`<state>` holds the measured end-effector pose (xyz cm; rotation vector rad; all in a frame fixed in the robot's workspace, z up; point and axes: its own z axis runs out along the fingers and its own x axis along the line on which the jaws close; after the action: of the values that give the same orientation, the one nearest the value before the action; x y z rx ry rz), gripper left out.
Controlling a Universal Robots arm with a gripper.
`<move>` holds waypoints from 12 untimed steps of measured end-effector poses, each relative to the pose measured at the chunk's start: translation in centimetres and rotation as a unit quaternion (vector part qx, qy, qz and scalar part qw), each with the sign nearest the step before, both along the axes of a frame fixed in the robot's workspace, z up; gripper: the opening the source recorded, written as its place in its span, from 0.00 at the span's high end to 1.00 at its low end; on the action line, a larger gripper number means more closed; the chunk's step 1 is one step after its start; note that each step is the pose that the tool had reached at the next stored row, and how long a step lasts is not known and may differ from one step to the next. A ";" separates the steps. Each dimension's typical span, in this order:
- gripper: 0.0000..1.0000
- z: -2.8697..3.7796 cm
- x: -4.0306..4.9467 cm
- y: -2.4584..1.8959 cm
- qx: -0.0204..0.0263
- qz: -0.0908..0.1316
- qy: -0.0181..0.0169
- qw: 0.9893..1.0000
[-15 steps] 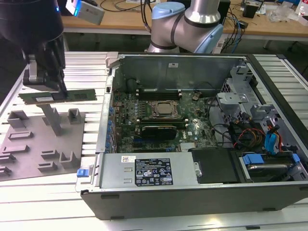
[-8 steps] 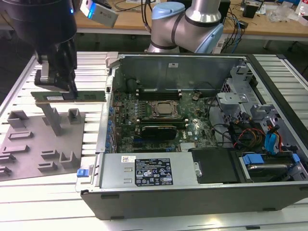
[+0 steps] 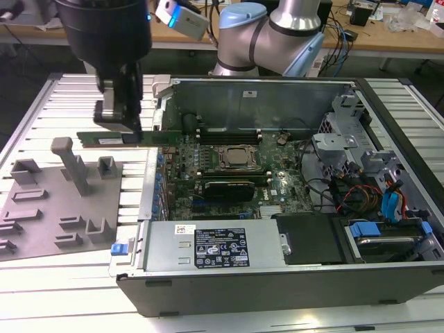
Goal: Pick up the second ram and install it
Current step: 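Pick up the second ram and move it above second insertion slot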
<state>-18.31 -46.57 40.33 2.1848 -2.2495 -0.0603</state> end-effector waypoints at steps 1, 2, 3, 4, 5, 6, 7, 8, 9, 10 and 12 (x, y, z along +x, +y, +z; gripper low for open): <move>0.86 0.00 0.54 0.00 0.000 0.000 0.000 1.000; 0.86 0.00 1.00 0.00 0.000 0.000 0.000 1.000; 0.86 0.00 1.29 0.00 0.000 0.000 0.000 1.000; 0.86 0.00 1.60 0.00 0.000 0.000 0.000 1.000; 0.86 0.00 2.02 0.01 0.000 0.000 0.000 1.000; 0.86 0.00 2.33 0.01 0.000 0.000 0.000 1.000; 0.86 0.00 2.77 0.00 0.000 0.000 0.000 1.000; 0.86 0.00 3.34 0.00 0.000 0.000 0.000 1.000; 0.86 0.00 3.80 0.00 0.000 0.000 0.000 1.000; 0.86 0.00 4.05 0.01 0.000 0.000 0.000 1.000; 0.86 0.00 4.58 0.00 0.000 0.000 0.000 1.000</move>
<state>-13.74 -46.56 40.33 2.1847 -2.2495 -0.0603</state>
